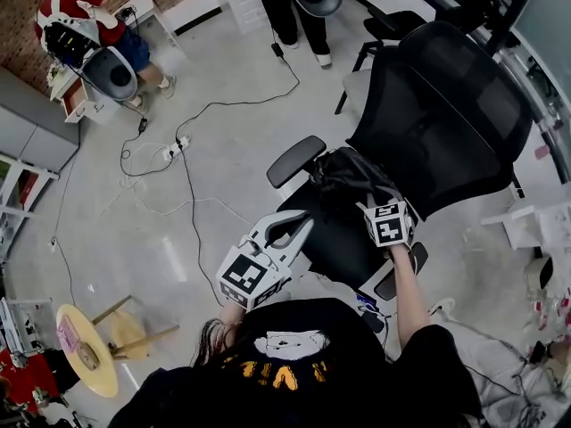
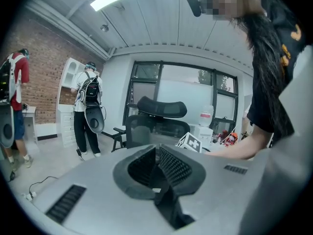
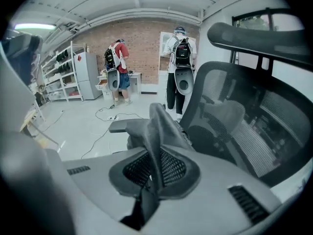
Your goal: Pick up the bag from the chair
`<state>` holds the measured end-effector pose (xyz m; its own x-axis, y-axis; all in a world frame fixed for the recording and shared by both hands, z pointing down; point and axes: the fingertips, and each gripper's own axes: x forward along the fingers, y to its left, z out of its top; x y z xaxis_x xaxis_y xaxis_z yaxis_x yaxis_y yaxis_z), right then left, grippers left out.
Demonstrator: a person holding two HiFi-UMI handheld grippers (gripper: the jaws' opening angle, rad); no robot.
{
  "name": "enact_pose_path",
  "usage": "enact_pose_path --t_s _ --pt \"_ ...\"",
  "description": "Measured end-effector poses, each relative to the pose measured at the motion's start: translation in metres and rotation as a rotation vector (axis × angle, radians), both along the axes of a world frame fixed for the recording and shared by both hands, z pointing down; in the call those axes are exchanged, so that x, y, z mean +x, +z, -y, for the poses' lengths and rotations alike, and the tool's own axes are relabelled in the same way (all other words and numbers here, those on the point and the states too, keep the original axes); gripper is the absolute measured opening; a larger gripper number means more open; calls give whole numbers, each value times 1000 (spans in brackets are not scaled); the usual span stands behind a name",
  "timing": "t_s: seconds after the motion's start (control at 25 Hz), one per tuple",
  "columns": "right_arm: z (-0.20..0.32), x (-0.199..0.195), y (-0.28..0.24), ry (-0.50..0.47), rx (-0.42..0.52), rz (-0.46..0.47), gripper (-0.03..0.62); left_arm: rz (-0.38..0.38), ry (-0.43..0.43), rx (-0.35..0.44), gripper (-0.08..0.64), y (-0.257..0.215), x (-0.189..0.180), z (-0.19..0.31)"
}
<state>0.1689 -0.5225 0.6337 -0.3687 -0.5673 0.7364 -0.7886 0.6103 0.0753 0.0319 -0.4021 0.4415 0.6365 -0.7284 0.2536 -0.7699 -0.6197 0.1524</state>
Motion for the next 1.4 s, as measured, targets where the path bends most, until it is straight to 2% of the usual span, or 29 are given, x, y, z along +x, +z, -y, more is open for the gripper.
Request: enact_pose_path --t_s 0.28,0.44,0.76,1.12,1.4 --pt "-62 -19 -19 -44 -43 26 17 -3 -42 8 25 -1 -23 -29" --pt "-98 -30 -31 -44 -27 43 17 -13 -49 29 25 -7 -34 -47" --pt "-185 -85 -58 -93 -21 87 17 -36 -83 58 25 -15 -73 -110" --pt "-273 -130 -91 17 -5 173 17 -32 -98 62 25 -20 -134 -214" --pt "-335 -155 -101 50 19 183 17 -52 -79 37 25 -7 -162 -280"
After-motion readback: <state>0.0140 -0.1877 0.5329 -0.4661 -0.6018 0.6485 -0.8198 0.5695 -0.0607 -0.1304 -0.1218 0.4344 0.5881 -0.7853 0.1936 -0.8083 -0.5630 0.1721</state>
